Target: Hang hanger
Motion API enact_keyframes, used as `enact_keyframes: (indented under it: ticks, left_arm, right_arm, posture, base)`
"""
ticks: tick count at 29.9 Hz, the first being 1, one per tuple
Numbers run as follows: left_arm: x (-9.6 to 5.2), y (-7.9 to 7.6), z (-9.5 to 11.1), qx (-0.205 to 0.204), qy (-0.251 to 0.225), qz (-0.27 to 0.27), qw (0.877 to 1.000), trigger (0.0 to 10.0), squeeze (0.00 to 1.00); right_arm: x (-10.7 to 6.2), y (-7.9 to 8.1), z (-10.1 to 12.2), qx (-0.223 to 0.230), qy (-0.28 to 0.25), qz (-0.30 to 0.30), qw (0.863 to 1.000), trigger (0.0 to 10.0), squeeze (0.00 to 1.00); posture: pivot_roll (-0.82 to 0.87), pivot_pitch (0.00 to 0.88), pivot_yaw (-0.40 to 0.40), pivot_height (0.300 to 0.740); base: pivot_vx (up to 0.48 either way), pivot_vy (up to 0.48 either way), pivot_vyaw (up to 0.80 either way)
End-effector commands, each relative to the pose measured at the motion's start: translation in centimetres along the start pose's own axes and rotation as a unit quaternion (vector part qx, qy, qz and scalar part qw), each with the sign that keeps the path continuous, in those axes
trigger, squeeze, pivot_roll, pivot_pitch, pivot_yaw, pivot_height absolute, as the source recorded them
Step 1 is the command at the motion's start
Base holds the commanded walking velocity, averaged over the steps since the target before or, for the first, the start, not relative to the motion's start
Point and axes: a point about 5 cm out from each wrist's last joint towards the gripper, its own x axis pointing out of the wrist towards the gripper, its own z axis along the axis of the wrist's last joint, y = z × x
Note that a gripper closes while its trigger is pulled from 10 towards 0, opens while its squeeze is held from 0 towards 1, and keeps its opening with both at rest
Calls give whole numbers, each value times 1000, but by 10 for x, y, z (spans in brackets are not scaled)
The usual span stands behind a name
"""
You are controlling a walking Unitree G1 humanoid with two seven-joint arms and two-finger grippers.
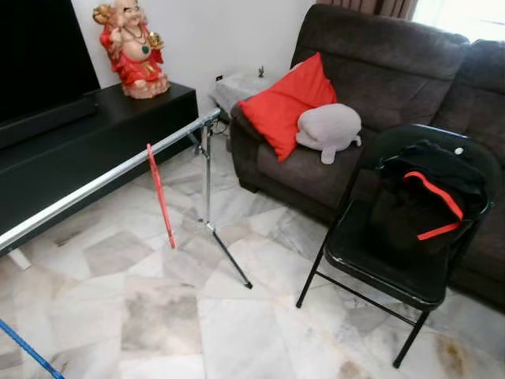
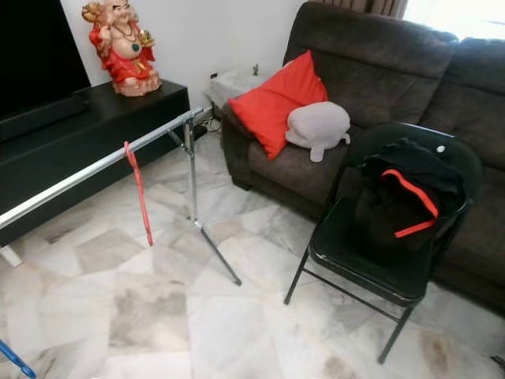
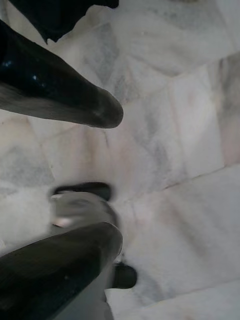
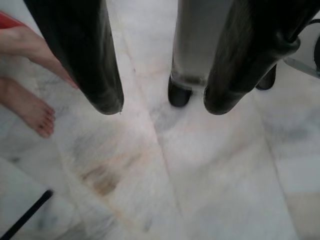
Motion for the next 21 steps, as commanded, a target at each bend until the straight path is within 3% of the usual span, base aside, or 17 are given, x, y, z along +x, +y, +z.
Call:
enact_keyframes:
  ticks: [1,17,21]
  left_arm:
    - [0,2,-2,-3,7,1,1000,10000,0]
    - [-1,7,-1,-8,10,2,1000,10000,0]
    - [-1,5,-4,1,16,-1,1000,10000,0]
  right_arm:
    - [-1,4,-5,1,7,5,1000,10000,0]
    - [-1,3,-5,2,5,3,1000,10000,0]
    - [-1,3,-5,4,-1,3,1000,10000,0]
  posture:
    - [172,0,8,740]
    - [165,0,3,740]
    - [164,0,2,740]
  base:
    - [0,0,-781]
    - [0,0,-780]
    - [133,0,0]
